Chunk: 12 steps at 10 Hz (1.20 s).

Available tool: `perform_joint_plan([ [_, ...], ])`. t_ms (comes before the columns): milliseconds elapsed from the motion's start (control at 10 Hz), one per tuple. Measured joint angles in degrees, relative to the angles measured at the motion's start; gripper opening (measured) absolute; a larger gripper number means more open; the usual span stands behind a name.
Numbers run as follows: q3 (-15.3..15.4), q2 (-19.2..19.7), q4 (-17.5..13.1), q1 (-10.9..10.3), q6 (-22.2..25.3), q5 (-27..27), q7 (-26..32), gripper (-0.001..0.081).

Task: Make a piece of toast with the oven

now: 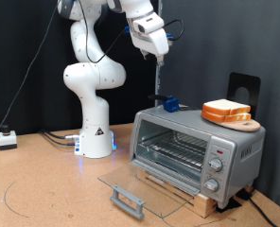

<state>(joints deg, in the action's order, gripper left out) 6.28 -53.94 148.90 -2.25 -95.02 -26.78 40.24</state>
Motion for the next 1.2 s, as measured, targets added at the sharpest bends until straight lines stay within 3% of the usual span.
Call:
perform_joint_plan([
  [600,1.6,-1.9,2.3,-0.2,-0.6,-3.8,-2.2,0.0809],
  [1000,6.3,-1.8,7.6,-0.4,-9.1,-7.3,-1.5,0.0809],
  [1200,8.6,-0.8,9.6,-0.9,-11.0,-7.7,-0.5,0.0809],
])
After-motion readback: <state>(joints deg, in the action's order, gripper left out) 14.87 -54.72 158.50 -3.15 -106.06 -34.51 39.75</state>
